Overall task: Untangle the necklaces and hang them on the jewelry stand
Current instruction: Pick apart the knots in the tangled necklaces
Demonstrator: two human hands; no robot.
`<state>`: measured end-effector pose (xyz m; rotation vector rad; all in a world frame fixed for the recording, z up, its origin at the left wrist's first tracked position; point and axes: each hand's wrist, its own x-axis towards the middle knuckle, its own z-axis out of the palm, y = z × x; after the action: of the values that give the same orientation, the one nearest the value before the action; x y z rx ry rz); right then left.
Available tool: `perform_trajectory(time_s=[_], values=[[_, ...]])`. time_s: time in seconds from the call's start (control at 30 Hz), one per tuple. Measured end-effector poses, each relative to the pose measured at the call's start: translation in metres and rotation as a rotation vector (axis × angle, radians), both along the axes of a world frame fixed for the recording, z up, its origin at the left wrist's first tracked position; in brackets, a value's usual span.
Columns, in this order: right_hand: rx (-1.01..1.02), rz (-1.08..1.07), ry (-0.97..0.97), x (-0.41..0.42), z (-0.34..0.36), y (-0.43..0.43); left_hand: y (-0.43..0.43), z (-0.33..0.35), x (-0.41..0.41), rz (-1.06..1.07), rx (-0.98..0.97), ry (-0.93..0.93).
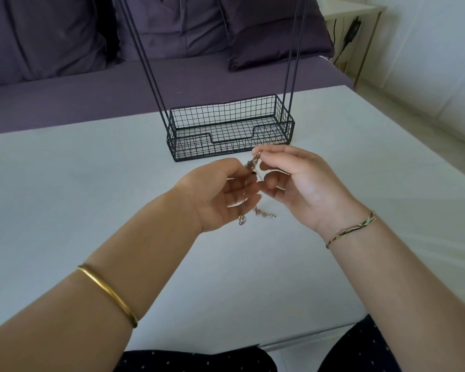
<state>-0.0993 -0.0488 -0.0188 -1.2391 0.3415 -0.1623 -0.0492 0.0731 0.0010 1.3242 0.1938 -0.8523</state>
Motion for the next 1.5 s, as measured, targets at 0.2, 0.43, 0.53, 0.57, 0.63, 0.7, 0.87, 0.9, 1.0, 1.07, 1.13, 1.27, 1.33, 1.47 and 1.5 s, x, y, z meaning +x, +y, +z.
perform_trajectory(time_s=[0.2,0.43,0.53,0.57,0.63,0.7,0.87,0.9,1.0,1.07,1.13,1.27,1.33,1.47,1.5], values=[[0.016,-0.046,0.100,0.0033,-0.0022,0.0011,-0.0008,0.0007,0.0030,0.125,-0.046,-0.055],[-0.017,-0.030,0.070,0.0021,-0.0024,0.0038,-0.0025,0.0002,0.0014,0.071,-0.027,-0.110],[-0.028,0.004,0.020,0.0011,-0.0021,0.0043,-0.0033,-0.0014,-0.0012,-0.004,0.015,-0.139],[-0.031,0.015,0.010,0.0008,-0.0018,0.0041,-0.0034,-0.0014,-0.0019,-0.016,0.022,-0.146],[-0.026,0.023,0.002,0.0005,-0.0019,0.0034,-0.0032,-0.0013,-0.0019,-0.037,0.019,-0.174],[-0.034,0.009,0.001,0.0005,-0.0030,0.0032,-0.0029,-0.0015,-0.0016,-0.067,0.003,-0.213],[-0.158,-0.080,0.024,0.0019,-0.0048,0.0049,-0.0034,-0.0018,-0.0035,-0.107,0.022,-0.249],[-0.199,-0.084,0.023,0.0017,-0.0050,0.0050,-0.0033,-0.0019,-0.0035,-0.097,0.028,-0.247],[-0.418,-0.092,-0.032,0.0000,-0.0055,0.0037,-0.0025,-0.0020,-0.0018,-0.072,0.039,-0.244],[-0.539,-0.078,-0.083,-0.0012,-0.0051,0.0022,-0.0020,-0.0015,-0.0009,-0.069,0.042,-0.239],[-0.652,-0.072,-0.116,-0.0018,-0.0051,0.0017,-0.0016,-0.0007,-0.0005,-0.062,0.042,-0.227],[-0.725,-0.131,-0.119,-0.0016,-0.0066,0.0012,-0.0001,-0.0006,0.0011,-0.060,0.014,-0.214],[-0.604,-0.137,-0.085,-0.0014,-0.0056,0.0006,0.0011,-0.0006,0.0018,-0.054,-0.021,-0.205],[-0.313,-0.089,0.000,-0.0006,-0.0035,0.0009,0.0026,-0.0014,0.0027,-0.055,0.011,-0.224],[-0.267,-0.085,0.013,-0.0002,-0.0036,0.0011,0.0028,-0.0009,0.0024,-0.063,0.024,-0.236]])
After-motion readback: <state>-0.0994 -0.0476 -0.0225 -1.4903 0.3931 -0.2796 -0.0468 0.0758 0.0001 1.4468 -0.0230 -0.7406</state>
